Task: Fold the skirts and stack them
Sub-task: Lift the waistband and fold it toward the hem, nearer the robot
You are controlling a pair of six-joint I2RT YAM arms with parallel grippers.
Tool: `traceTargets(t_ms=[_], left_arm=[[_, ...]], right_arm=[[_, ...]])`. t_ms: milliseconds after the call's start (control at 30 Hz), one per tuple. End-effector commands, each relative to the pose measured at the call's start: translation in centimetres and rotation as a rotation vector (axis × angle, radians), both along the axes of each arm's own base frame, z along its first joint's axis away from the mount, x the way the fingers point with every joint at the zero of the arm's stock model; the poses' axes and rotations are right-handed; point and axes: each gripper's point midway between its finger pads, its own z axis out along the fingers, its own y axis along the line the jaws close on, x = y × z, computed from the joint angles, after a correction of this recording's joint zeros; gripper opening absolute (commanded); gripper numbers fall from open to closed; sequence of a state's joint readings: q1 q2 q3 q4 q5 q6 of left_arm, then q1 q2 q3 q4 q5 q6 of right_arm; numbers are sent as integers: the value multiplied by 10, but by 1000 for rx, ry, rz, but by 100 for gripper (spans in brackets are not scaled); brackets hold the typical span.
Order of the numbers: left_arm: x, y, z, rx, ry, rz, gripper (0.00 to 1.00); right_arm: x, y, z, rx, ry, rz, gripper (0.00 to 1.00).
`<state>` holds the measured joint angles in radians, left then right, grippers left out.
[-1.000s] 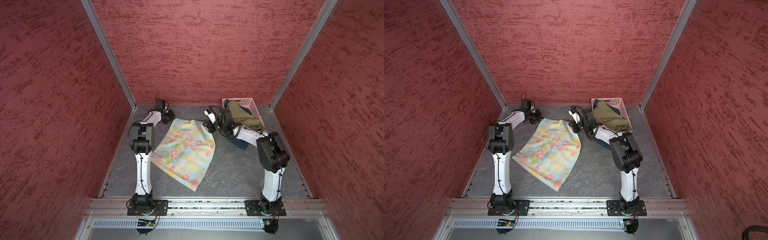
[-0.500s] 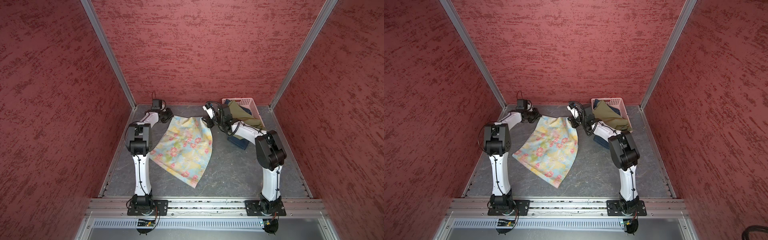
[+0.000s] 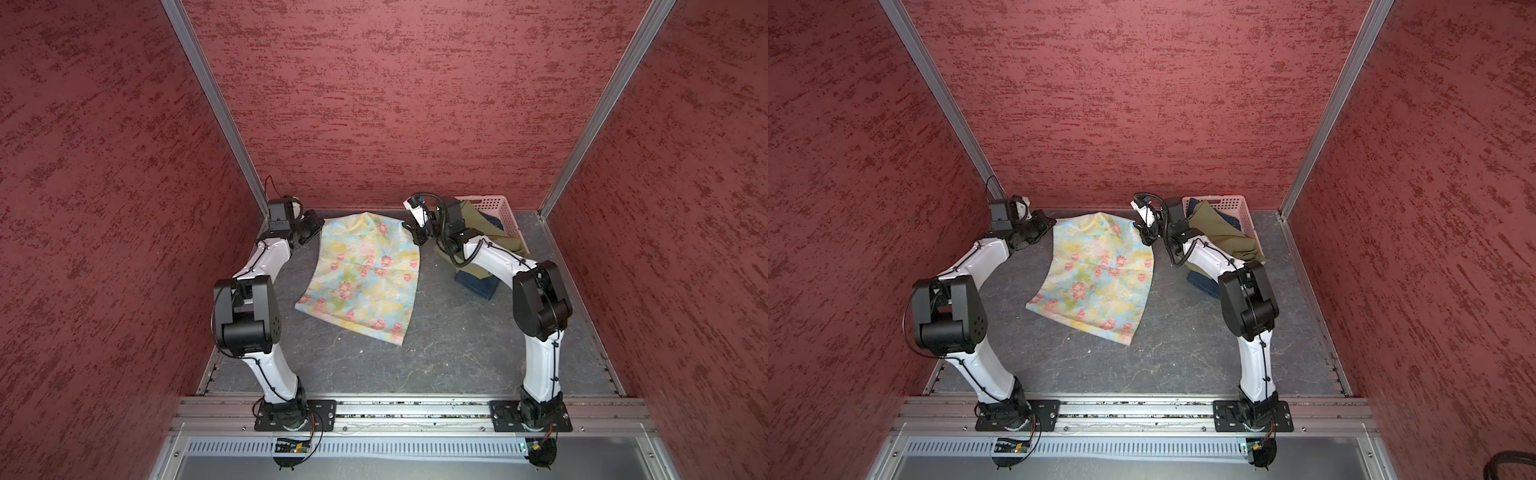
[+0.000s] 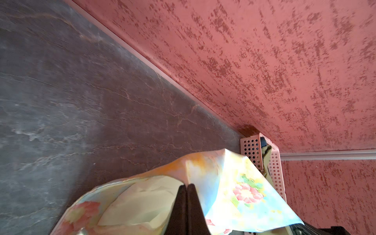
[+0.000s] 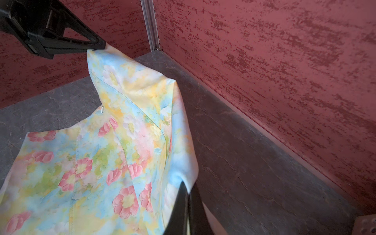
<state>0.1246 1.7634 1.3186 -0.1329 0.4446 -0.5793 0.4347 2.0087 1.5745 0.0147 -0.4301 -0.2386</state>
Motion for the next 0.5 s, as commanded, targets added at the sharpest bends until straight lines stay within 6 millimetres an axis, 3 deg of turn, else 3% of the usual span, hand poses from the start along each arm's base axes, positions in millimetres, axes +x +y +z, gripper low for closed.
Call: traceTargets(t_ms=[0, 233, 467], left_arm=[[-18, 10, 6, -10, -28, 39, 0], [-60, 35, -2, -41, -23, 169, 0], [-87, 56, -12, -12, -12, 289, 0]], right_arm=[[-18, -5, 56, 50, -143, 27, 0], [-72, -2, 61, 78, -106, 82, 2], [-132, 8, 45, 66, -44, 107, 2]])
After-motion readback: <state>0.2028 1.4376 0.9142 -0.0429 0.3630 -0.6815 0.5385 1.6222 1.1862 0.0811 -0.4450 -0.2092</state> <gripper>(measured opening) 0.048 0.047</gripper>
